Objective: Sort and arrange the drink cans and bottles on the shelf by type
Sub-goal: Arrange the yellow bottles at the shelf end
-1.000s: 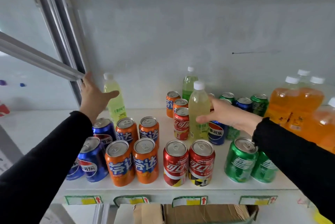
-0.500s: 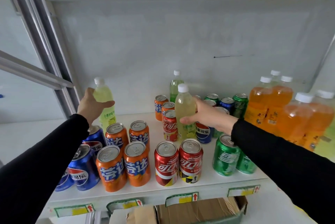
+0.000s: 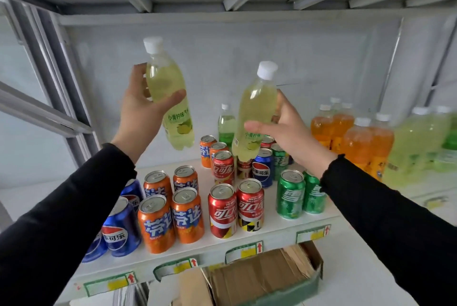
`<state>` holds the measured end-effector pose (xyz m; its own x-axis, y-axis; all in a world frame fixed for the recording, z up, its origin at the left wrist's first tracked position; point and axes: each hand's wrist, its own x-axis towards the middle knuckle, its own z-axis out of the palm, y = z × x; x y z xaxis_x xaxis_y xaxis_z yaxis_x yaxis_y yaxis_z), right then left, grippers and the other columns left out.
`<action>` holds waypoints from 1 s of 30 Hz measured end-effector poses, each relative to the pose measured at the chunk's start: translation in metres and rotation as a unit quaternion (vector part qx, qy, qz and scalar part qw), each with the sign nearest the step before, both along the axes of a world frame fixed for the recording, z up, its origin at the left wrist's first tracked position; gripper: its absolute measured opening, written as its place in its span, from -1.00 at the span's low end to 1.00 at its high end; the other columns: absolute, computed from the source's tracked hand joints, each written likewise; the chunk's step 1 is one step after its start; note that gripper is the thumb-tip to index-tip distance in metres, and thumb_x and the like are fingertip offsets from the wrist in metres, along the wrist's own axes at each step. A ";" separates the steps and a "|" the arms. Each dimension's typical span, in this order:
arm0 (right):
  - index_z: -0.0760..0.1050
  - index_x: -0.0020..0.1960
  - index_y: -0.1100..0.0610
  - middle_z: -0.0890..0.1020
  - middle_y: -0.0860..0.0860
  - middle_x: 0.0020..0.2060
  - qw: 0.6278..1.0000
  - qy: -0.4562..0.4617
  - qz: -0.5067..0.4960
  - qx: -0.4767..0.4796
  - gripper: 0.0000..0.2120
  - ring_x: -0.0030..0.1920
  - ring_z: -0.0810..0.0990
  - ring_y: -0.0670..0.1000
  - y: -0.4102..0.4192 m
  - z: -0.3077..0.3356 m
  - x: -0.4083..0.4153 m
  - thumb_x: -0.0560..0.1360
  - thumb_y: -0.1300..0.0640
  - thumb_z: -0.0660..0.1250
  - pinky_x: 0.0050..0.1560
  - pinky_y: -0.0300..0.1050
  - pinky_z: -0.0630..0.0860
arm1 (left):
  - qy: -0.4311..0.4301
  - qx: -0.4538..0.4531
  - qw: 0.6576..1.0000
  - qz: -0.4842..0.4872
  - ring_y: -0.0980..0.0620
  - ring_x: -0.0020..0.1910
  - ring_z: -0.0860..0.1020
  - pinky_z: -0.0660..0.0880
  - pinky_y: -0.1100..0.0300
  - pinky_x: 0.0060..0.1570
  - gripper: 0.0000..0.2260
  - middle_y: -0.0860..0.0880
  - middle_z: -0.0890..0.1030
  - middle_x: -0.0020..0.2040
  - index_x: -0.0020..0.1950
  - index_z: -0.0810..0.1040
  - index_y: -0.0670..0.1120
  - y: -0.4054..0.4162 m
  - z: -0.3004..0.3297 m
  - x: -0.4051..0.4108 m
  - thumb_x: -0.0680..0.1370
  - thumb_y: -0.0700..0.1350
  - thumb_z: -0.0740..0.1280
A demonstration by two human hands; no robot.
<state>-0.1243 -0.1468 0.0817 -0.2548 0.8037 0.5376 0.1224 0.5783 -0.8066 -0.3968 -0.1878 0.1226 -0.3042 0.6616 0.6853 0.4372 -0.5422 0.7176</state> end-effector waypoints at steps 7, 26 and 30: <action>0.47 0.30 0.04 0.69 -0.01 0.13 0.992 0.122 -0.034 -0.001 -0.42 0.16 0.66 -0.02 -0.075 0.011 0.063 0.33 0.04 0.56 0.16 -0.08 0.58 | -0.012 0.024 0.988 -0.151 -0.02 0.12 0.65 0.60 -0.02 0.10 -0.55 0.03 0.67 0.11 0.20 0.47 0.06 -0.022 0.006 0.080 0.39 0.01 0.55; 0.48 0.31 -0.09 0.67 -0.11 0.16 0.977 0.051 -0.183 -0.095 -0.44 0.18 0.65 -0.07 -0.108 -0.061 0.366 0.37 -0.02 0.60 0.25 0.05 0.56 | -0.005 -0.047 0.931 -0.363 -0.04 0.09 0.66 0.60 0.05 0.04 -0.54 -0.05 0.68 0.11 0.25 0.51 -0.07 0.003 -0.039 0.422 0.42 -0.07 0.56; 0.39 0.42 -0.10 0.59 -0.14 0.27 0.980 0.005 -0.189 -0.059 -0.18 0.35 0.52 -0.02 -0.092 -0.047 0.432 0.25 -0.23 0.62 0.34 0.13 0.49 | 0.027 -0.030 0.943 -0.331 0.08 0.08 0.65 0.61 0.17 0.00 -0.53 0.02 0.67 0.10 0.26 0.48 -0.02 0.014 -0.027 0.477 0.42 -0.06 0.56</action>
<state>0.3080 -0.2384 0.0351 0.0784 0.8967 0.4357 0.3007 0.3954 -0.8679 0.0801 -0.1740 0.0958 0.2239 0.7321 0.6433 0.0542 -0.6684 0.7418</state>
